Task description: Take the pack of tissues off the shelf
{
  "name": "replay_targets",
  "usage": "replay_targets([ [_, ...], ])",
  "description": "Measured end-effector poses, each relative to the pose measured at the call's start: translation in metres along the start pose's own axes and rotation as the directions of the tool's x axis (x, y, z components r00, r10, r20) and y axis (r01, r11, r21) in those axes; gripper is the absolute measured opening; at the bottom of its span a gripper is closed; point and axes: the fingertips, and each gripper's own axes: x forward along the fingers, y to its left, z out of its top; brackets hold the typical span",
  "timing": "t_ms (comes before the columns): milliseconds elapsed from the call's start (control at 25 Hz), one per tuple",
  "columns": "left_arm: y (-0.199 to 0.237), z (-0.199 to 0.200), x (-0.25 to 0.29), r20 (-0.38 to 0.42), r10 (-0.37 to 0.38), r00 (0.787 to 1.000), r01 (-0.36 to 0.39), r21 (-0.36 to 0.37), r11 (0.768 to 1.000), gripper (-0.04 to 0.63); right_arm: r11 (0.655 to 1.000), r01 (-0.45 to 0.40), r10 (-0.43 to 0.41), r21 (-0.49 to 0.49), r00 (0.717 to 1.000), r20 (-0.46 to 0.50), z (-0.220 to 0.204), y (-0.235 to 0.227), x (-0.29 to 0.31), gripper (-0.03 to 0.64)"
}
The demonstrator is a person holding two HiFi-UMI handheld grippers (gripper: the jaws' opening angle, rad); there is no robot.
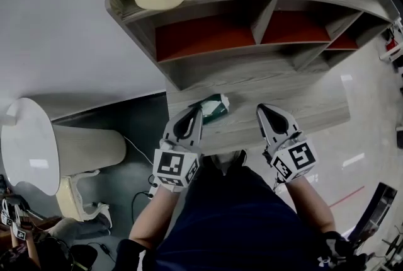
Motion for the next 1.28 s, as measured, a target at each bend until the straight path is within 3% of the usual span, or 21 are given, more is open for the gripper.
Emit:
replay_targets([
  [1280,0.014,-0.016,0.002,-0.029,0.024,0.999,-0.025,-0.038,0.999,0.029,0.999,0.007,-0.007,0.044,1.0,0.003,-0.005,-0.004,0.01,0.005],
])
